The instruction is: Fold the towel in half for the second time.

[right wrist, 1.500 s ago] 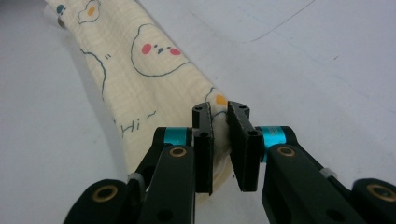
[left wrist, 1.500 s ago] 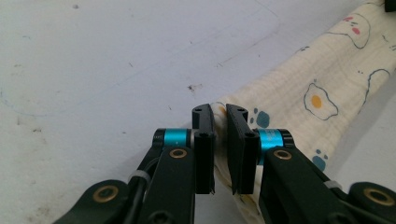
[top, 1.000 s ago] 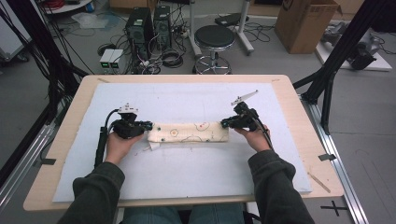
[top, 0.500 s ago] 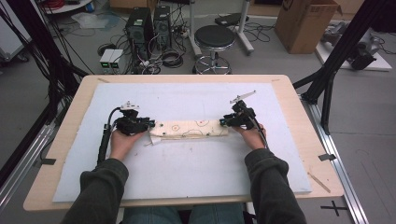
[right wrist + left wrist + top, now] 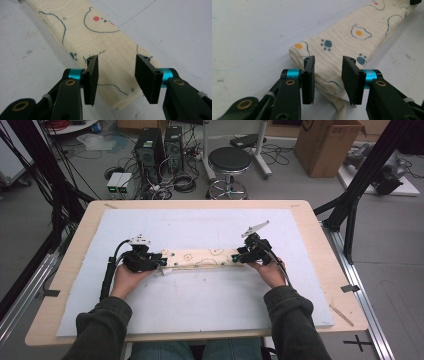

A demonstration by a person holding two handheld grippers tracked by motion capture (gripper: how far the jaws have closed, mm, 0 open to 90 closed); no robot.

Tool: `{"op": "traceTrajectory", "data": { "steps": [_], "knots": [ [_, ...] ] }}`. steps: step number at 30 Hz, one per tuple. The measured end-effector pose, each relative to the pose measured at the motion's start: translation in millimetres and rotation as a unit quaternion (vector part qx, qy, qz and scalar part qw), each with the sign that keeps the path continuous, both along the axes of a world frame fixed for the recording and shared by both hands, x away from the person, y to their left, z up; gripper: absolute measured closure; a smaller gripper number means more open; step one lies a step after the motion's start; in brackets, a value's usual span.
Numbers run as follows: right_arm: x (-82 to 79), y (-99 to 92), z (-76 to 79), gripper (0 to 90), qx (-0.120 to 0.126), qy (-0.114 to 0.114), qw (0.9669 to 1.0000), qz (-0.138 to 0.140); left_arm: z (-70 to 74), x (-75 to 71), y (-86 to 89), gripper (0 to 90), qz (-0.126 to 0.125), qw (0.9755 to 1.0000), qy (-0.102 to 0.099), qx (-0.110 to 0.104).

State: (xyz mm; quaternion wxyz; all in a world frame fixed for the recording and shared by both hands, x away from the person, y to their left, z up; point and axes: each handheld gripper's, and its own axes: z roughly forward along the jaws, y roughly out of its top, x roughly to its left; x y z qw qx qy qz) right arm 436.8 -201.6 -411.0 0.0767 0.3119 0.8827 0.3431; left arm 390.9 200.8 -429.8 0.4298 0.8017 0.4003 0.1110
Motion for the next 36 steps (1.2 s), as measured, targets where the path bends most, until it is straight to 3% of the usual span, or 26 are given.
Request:
{"op": "traceTrajectory", "data": {
  "steps": [5,8,12,17,27,36],
  "knots": [
    [-0.2,-1.4,-3.4,54.2,-0.003,0.007,1.0000,-0.005,-4.8,-0.3,-0.8,63.8,-0.001,0.9999,0.008,0.013],
    [0.5,-2.3,-5.6,54.7,-0.010,0.011,0.9999,-0.007,-6.6,0.1,-3.2,63.8,-0.004,0.9995,0.010,0.031],
    [-0.2,-2.0,-6.2,55.0,-0.013,0.013,0.9998,-0.007,-7.1,0.1,-4.0,63.0,-0.002,0.9994,0.008,0.032],
    [-2.0,-1.7,-0.5,54.1,-0.011,0.003,0.9999,-0.008,-1.8,-2.2,-2.1,61.6,-0.001,0.9998,-0.003,0.017],
    [-7.6,-5.3,10.8,47.8,0.022,-0.005,0.9996,-0.018,8.7,-8.6,2.6,55.0,0.004,0.9998,-0.015,-0.012],
    [-17.5,-7.5,22.4,42.2,0.044,-0.016,0.9987,-0.019,23.1,-22.2,2.8,50.5,-0.009,0.9994,-0.029,-0.017]
  ]
}}
